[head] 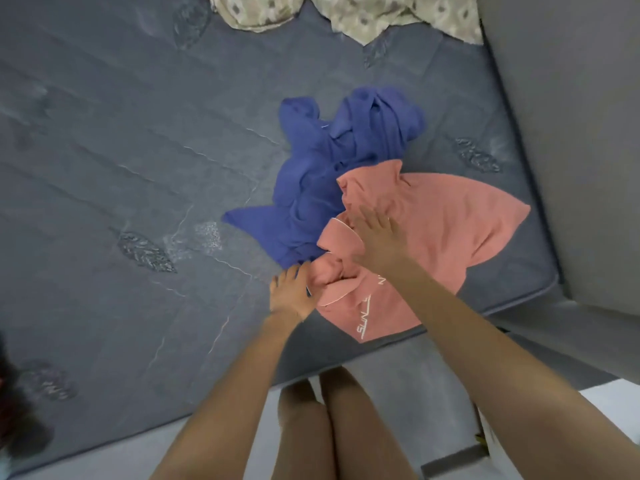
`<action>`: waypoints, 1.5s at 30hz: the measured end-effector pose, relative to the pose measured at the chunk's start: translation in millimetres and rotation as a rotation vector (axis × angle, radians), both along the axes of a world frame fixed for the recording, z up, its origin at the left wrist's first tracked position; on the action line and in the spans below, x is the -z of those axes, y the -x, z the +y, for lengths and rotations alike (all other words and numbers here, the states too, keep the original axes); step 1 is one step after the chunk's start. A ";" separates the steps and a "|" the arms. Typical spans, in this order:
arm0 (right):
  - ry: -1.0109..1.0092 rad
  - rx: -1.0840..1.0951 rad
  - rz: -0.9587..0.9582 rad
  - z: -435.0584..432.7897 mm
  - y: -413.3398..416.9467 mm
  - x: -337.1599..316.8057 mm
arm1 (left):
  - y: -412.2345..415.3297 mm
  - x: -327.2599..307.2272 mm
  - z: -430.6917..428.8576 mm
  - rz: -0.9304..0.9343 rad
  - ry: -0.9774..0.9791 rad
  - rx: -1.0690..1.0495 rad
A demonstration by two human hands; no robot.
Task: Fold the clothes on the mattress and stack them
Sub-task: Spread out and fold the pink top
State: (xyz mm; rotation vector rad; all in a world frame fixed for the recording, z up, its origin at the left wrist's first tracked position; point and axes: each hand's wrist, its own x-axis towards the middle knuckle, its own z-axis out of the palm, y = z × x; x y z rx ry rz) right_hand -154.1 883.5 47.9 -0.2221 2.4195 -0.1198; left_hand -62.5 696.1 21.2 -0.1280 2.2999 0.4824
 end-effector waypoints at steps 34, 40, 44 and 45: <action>0.702 0.439 0.571 -115.4 -19.8 -260.8 | 12.5 -258.8 -133.1 0.649 -0.699 -0.726; 0.939 0.509 0.766 -205.5 -68.2 -359.7 | -24.7 -369.2 -238.7 0.791 -0.697 -0.691; 1.061 0.503 0.855 -269.7 -95.9 -416.0 | -47.2 -429.3 -305.5 0.887 -0.743 -0.786; 1.106 0.519 0.861 -284.1 -101.6 -426.4 | -51.8 -441.7 -321.3 0.902 -0.734 -0.780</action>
